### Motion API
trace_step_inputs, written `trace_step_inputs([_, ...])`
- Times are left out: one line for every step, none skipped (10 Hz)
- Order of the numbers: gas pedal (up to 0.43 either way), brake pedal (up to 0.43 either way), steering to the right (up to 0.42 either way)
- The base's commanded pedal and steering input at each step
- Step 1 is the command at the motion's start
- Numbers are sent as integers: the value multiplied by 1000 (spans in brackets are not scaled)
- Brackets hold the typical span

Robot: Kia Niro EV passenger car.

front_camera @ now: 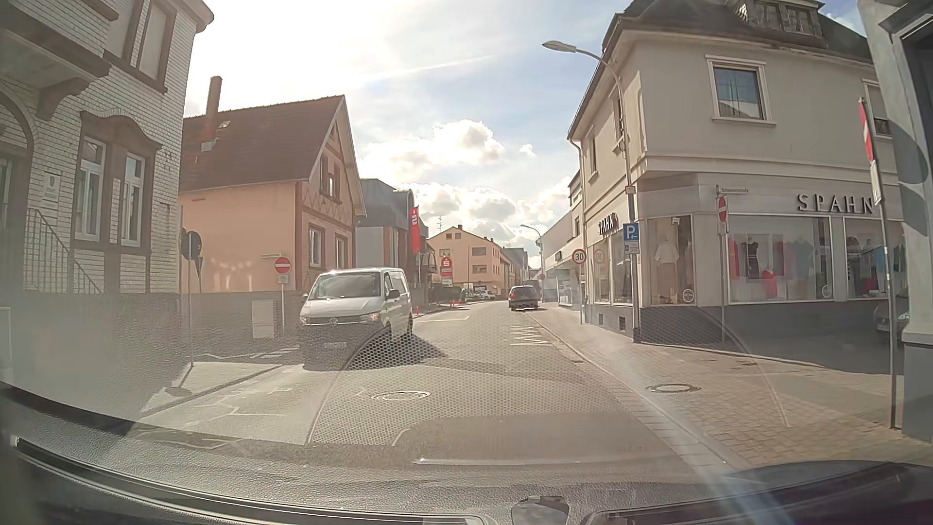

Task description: Follow the waypoints while adhering to traffic rules and regulations

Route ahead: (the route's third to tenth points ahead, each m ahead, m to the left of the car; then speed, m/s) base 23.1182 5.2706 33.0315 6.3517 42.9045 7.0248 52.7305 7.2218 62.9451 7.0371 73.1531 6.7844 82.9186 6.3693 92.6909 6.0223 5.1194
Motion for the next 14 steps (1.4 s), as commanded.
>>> trace_step_inputs([358,0,3])
trace_step_inputs([358,0,3])
trace_step_inputs([358,0,2])
trace_step_inputs([358,0,1])
trace_step_inputs([358,0,-2])
trace_step_inputs([358,0,-4])
trace_step_inputs([358,0,-5])
trace_step_inputs([358,0,-5])
trace_step_inputs([358,0,-5])
trace_step_inputs([339,0,-5])
trace_step_inputs([331,0,-6])
trace_step_inputs([331,0,-6])
trace_step_inputs([331,0,-6])
trace_step_inputs([331,0,-7])
